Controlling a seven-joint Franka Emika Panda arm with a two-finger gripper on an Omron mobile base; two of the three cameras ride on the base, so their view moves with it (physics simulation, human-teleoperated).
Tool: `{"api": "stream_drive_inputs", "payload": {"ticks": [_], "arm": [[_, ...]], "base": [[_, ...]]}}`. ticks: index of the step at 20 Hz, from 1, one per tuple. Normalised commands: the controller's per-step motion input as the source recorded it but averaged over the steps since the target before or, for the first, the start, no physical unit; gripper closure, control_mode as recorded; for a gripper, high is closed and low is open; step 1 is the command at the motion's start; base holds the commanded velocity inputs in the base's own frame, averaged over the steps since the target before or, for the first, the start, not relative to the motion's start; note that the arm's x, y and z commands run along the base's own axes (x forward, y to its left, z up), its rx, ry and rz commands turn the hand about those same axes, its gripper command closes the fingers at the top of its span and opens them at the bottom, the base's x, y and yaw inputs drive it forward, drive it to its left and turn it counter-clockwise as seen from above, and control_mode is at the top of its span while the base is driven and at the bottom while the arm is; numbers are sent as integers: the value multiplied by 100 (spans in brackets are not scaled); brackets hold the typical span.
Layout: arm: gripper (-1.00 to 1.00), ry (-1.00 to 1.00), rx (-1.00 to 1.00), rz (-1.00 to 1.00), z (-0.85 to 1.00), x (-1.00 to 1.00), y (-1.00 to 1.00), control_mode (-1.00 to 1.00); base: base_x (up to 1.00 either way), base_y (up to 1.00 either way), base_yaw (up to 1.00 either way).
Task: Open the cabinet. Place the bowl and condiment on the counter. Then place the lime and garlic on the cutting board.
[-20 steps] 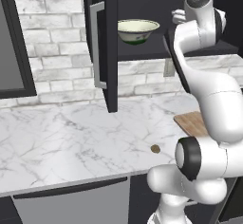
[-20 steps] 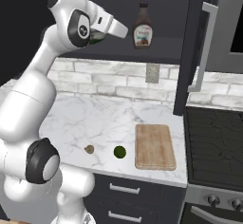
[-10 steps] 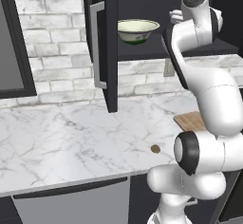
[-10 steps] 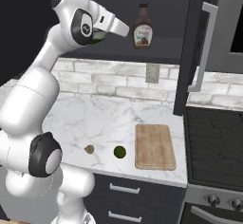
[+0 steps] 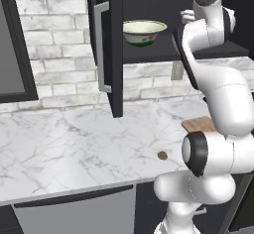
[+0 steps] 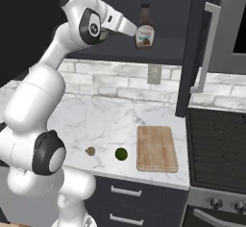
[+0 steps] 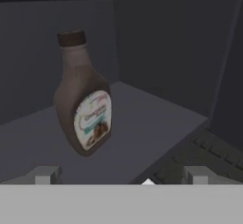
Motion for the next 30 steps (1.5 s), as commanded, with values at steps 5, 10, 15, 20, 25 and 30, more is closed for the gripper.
{"api": "stream_drive_inputs", "payload": {"ticks": [5, 10, 15, 20, 25, 30], "arm": [[-100, 2, 0, 0, 0, 17, 0, -100], [-100, 2, 0, 0, 0, 24, 0, -100], [-100, 1, 0, 0, -4, 23, 0, -100], [-100, 1, 0, 0, -13, 23, 0, -100], [-100, 0, 0, 0, -13, 19, -4, -100], [-100, 0, 0, 0, -9, 17, -5, -100]], "base": [[0, 0, 0], [0, 0, 0], [0, 0, 0], [0, 0, 0], [0, 0, 0], [0, 0, 0]]}}
